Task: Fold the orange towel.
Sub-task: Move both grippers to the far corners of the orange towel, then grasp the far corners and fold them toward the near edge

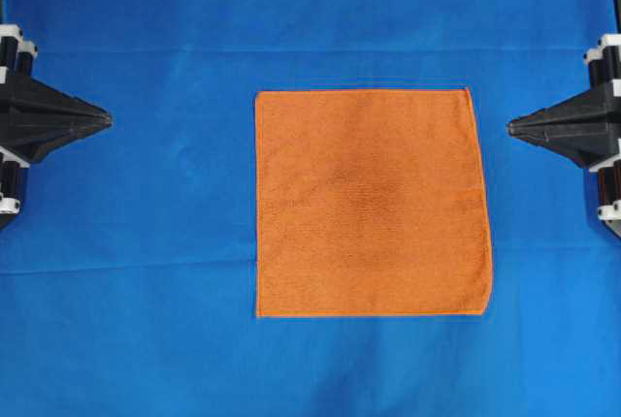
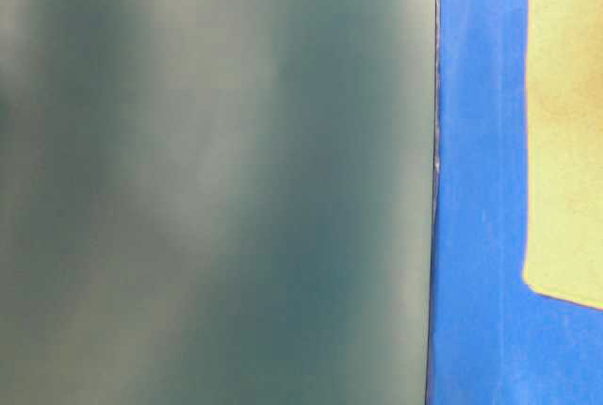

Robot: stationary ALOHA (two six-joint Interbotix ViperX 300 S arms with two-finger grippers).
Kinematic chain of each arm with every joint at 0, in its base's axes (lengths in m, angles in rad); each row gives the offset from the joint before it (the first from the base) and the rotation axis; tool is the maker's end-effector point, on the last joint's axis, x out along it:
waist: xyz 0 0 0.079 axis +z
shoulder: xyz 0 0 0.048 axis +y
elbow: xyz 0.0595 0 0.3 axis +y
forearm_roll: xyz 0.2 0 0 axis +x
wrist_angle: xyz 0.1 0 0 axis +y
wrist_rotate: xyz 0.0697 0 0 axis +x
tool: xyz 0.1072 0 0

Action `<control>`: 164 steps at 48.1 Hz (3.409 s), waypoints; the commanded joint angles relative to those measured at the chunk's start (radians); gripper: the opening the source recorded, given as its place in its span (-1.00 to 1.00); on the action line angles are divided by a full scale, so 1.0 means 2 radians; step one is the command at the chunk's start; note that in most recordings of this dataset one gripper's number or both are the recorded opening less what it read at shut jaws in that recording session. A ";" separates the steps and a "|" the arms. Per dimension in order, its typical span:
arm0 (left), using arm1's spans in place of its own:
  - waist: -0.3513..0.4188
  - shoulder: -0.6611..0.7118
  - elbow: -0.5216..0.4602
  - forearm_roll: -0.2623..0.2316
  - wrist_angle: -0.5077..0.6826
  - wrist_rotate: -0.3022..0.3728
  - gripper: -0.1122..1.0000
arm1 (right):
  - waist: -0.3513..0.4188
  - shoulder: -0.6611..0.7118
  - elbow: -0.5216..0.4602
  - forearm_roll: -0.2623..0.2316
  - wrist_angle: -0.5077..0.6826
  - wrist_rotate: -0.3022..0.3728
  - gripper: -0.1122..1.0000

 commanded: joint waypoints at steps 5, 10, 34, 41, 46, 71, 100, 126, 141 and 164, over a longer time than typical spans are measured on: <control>0.002 0.055 -0.034 -0.014 -0.012 -0.005 -0.80 | -0.019 -0.005 -0.023 0.006 0.021 0.006 -0.80; 0.011 0.098 -0.043 -0.014 -0.031 -0.005 -0.80 | -0.044 -0.012 -0.029 0.012 0.066 0.013 -0.80; 0.094 0.327 -0.090 -0.018 -0.064 -0.041 -0.61 | -0.173 0.084 -0.006 0.019 0.150 0.051 -0.78; 0.119 0.396 -0.107 -0.018 -0.080 -0.048 0.08 | -0.215 0.163 0.002 0.019 0.137 0.051 -0.31; 0.133 0.439 -0.120 -0.018 -0.087 -0.048 0.61 | -0.234 0.222 0.004 0.017 0.117 0.050 0.21; 0.167 0.605 -0.178 -0.018 -0.121 -0.049 0.75 | -0.263 0.411 -0.002 0.013 0.015 0.045 0.21; 0.147 0.614 -0.183 -0.013 -0.056 -0.033 -0.80 | -0.251 0.420 -0.003 0.013 0.021 0.048 -0.78; 0.156 0.544 -0.190 -0.013 -0.026 0.006 -0.80 | -0.251 0.307 0.003 0.024 0.081 0.051 -0.78; 0.146 0.539 -0.190 -0.013 -0.020 0.011 -0.80 | -0.239 0.280 0.012 0.031 0.093 0.051 -0.78; 0.028 0.498 -0.179 -0.013 0.042 0.007 -0.80 | -0.074 0.220 0.014 0.058 0.178 0.123 -0.78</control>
